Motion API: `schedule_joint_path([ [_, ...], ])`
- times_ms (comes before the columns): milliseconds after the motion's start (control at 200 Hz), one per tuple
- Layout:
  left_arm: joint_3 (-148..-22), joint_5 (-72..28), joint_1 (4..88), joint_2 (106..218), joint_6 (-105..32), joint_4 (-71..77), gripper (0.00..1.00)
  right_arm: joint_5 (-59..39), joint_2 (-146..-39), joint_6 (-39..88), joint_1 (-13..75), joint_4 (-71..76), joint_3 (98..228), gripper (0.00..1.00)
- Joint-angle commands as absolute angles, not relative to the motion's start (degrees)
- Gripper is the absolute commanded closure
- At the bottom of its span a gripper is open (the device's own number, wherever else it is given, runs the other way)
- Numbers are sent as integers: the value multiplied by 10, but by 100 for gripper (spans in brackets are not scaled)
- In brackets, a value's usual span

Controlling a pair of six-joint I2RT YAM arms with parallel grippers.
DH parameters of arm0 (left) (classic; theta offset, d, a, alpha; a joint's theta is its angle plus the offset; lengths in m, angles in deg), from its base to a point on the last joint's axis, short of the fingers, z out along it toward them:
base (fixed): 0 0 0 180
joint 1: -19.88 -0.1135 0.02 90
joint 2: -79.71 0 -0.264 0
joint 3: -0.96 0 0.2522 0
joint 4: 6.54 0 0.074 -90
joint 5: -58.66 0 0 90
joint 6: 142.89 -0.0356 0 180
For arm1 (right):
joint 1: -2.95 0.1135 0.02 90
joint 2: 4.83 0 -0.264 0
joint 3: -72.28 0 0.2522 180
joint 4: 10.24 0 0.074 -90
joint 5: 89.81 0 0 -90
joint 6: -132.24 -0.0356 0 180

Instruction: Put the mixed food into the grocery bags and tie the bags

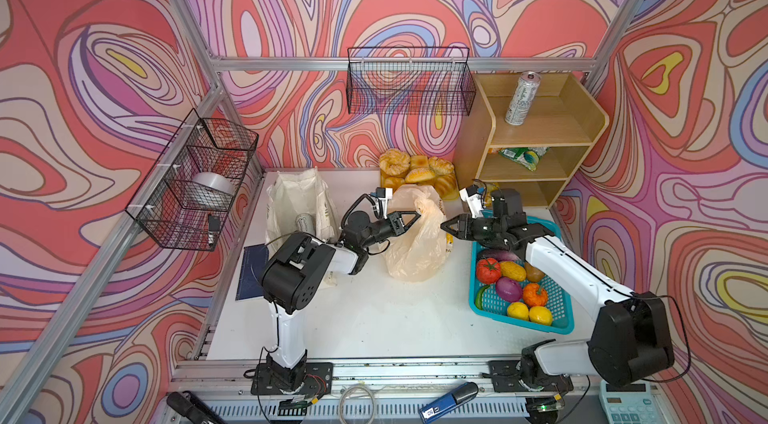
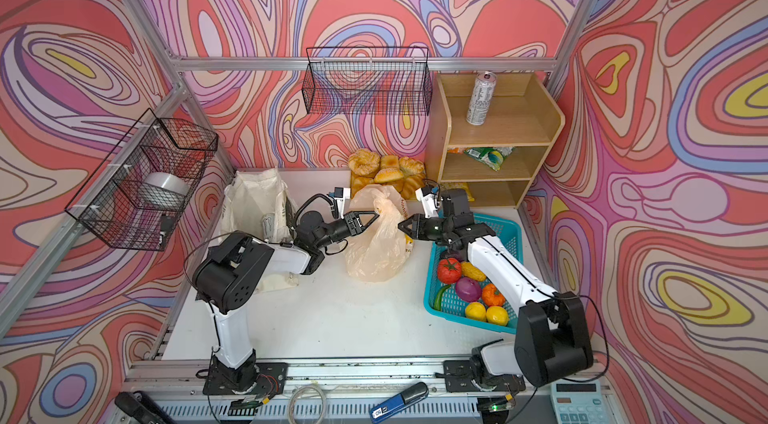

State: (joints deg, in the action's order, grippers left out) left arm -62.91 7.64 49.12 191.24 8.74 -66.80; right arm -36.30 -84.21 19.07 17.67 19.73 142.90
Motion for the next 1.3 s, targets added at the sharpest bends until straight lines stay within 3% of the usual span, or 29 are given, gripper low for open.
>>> schedule_joint_path([
  [0,-634,92,490,1925,92,-707,100,-380,-851,195,177,182,1451,93],
  [40,-635,91,489,1925,93,-707,100,-381,-852,195,177,181,1454,100],
  [711,-594,91,454,1878,91,-708,100,-257,-806,129,118,171,1399,100],
  [912,-581,98,446,1853,86,-708,100,-175,-783,105,98,194,1384,100],
  [1132,-592,97,441,1868,99,-707,100,-383,-788,119,94,101,1378,100],
  [1292,-608,104,441,1888,101,-707,100,-298,-786,121,96,141,1391,93],
])
